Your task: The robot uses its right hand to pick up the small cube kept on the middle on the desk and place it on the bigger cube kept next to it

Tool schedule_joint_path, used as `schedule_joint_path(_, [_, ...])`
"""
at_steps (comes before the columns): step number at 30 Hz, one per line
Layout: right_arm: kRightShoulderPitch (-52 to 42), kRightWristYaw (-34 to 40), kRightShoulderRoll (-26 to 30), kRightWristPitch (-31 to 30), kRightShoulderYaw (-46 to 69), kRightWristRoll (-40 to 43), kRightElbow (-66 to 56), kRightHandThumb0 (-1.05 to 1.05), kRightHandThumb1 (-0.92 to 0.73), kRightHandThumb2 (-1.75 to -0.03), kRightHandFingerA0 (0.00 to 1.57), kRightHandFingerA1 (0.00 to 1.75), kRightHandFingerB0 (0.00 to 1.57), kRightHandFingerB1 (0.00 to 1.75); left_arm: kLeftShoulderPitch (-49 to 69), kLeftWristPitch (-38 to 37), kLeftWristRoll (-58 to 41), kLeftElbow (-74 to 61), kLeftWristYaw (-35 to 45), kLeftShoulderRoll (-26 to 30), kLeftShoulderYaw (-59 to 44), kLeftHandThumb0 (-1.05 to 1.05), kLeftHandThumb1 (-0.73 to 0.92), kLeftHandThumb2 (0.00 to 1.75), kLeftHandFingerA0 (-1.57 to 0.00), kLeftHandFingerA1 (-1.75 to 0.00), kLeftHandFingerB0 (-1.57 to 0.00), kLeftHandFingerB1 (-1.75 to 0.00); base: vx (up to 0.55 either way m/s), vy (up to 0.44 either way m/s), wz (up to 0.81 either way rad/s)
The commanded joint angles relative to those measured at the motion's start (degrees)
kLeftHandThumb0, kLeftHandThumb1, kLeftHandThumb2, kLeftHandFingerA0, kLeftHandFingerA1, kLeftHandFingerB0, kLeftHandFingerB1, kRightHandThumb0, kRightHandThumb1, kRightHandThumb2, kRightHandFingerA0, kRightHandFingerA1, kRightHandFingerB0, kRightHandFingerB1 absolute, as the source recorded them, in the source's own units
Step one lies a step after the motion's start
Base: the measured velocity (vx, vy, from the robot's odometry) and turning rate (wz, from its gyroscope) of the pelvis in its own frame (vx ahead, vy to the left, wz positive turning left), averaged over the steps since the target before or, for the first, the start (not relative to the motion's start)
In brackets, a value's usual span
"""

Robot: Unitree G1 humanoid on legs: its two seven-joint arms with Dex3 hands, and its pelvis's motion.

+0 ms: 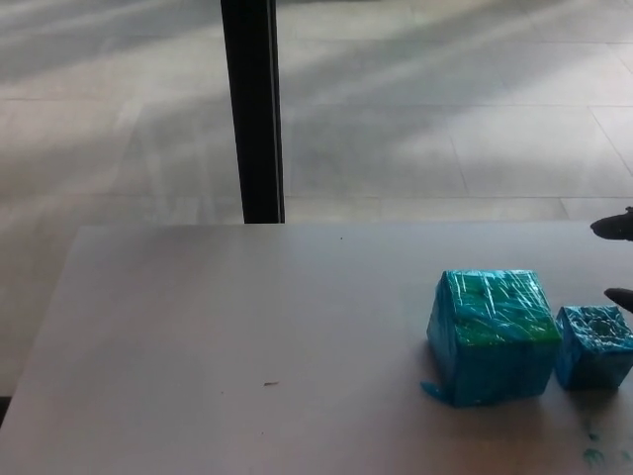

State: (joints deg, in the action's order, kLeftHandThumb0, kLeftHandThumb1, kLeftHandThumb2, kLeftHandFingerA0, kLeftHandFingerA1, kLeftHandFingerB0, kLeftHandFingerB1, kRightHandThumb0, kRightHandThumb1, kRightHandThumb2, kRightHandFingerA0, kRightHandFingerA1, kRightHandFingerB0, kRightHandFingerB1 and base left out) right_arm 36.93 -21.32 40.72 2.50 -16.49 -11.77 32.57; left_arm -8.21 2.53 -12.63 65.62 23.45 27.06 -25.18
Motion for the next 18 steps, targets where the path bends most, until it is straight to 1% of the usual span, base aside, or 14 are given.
schedule_joint_path(1, [1.5, -0.5, -0.2, 1.8, -2.6, -6.3, 2.1, -0.86, -0.59, -1.0, 0.0, 0.19, 0.04, 0.25, 0.2, 0.6, -0.7, 0.1, -0.3, 1.0, -0.1, -0.92, 0.64, 1.04, -0.22, -0.49, -0.13, -0.42, 0.0, 0.0, 0.0])
schedule_joint_path(3, [2.6, -0.6, -0.5, 2.1, -2.9, -6.7, 3.0, -0.86, -0.59, -1.0, 0.0, 0.19, 0.04, 0.25, -0.1, 0.7, -0.9, 0.1, -0.4, 1.0, -0.2, -0.92, 0.64, 1.04, -0.22, -0.49, -0.13, -0.42, 0.0, 0.0, 0.0])
schedule_joint_path(4, [3.3, -1.5, -0.4, 1.8, -3.8, -7.7, 3.2, -1.05, -0.7, -1.04, 0.0, 0.01, 0.0, 0.06, 0.0, 0.3, -0.6, -0.3, -0.5, 1.0, 0.0, -0.96, 0.83, 0.66, -0.31, -0.39, -0.21, -0.31, 0.0, 0.0, 0.0])
schedule_joint_path(5, [3.9, -3.4, 0.0, 1.2, -5.5, -9.4, 2.9, -1.05, -0.69, -1.04, 0.0, 0.05, 0.0, 0.03, 0.0, 0.2, -0.6, -0.2, -0.3, 1.0, 0.0, -0.94, 0.65, 1.04, -0.23, -0.49, -0.13, -0.41, 0.0, 0.0, 0.0])
schedule_joint_path(6, [4.0, -4.1, 0.1, 0.8, -6.2, -10.0, 2.4, -1.05, -0.68, -1.04, 0.0, 0.07, 0.0, 0.03, -0.2, 0.5, -0.8, 0.2, -0.3, 1.1, -0.2, -0.95, 0.65, 1.04, -0.21, -0.47, -0.13, -0.41, 0.0, 0.0, 0.0])
schedule_joint_path(7, [4.2, -4.6, 0.0, 0.4, -6.9, -10.5, 2.3, -0.98, -0.59, -0.91, 0.0, 0.0, 0.0, 0.01, -0.2, 0.2, -0.5, 0.3, -0.2, 1.1, 0.1, -0.96, 0.83, 0.66, -0.28, -0.38, -0.21, -0.31, 0.0, 0.0, 0.0])
schedule_joint_path(9, [4.5, -5.3, -0.2, 0.1, -7.7, -11.2, 2.4, -0.98, -0.59, -0.91, 0.0, 0.0, 0.0, 0.01, -0.1, -0.2, -0.1, 0.4, 0.0, 1.2, 0.5, -0.96, 0.83, 0.66, -0.28, -0.38, -0.21, -0.31, 0.0, 0.0, 0.0])
schedule_joint_path(10, [4.5, -5.5, -0.4, -0.2, -7.9, -11.3, 2.5, -1.05, -0.61, -1.01, 0.0, 0.07, 0.0, 0.02, 0.0, -0.2, -0.3, 0.2, 0.1, 1.2, 0.4, -0.96, 0.82, 0.66, -0.28, -0.38, -0.2, -0.31, 0.0, 0.0, 0.0])
schedule_joint_path(12, [4.7, -6.3, -0.9, -0.5, -8.4, -11.7, 2.8, -1.02, -0.57, -0.94, 0.0, 0.01, 0.0, 0.01, 0.0, 0.0, -0.5, 0.2, 0.4, 1.2, 0.4, -0.94, 0.83, 0.66, -0.28, -0.38, -0.2, -0.31, 0.0, 0.0, 0.0])
schedule_joint_path(13, [4.9, -7.3, -1.0, -0.9, -8.9, -12.1, 3.0, -1.0, -0.54, -0.91, 0.0, 0.01, 0.0, 0.01, 0.1, 0.0, -0.4, 0.1, 0.2, 1.2, 0.4, -0.92, 0.65, 1.03, -0.23, -0.47, -0.16, -0.43, 0.0, 0.0, 0.0])
schedule_joint_path(15, [6.0, -9.0, -1.2, -1.5, -10.1, -13.2, 4.2, -1.01, -0.53, -0.9, 0.0, 0.01, 0.0, 0.01, -0.4, 0.3, -0.8, 0.2, -0.2, 0.9, 0.1, -0.91, 0.64, 1.02, -0.22, -0.47, -0.16, -0.43, 0.0, 0.0, 0.0])
schedule_joint_path(16, [6.1, -9.1, -1.3, -1.6, -10.2, -13.5, 4.4, -0.99, -0.52, -0.89, 0.0, 0.01, 0.0, 0.01, -0.4, 0.4, -0.9, 0.1, -0.1, 0.9, 0.0, -0.93, 0.82, 0.66, -0.28, -0.38, -0.21, -0.31, 0.0, 0.0, 0.0])
schedule_joint_path(17, [6.2, -9.1, -1.5, -1.7, -10.5, -13.9, 4.5, -0.99, -0.52, -0.89, 0.0, 0.01, 0.0, 0.01, -0.4, 0.5, -1.0, 0.0, 0.0, 0.8, 0.0, -0.93, 0.82, 0.66, -0.28, -0.38, -0.21, -0.31, 0.0, 0.0, 0.0])
schedule_joint_path(18, [6.4, -9.3, -1.5, -1.9, -10.9, -14.5, 4.7, -0.97, -0.66, -0.6, 0.0, 0.0, 0.0, 0.0, -0.4, 0.5, -1.0, 0.1, 0.1, 0.8, 0.0, -0.93, 0.83, 0.66, -0.28, -0.38, -0.21, -0.31, 0.0, 0.0, 0.0])
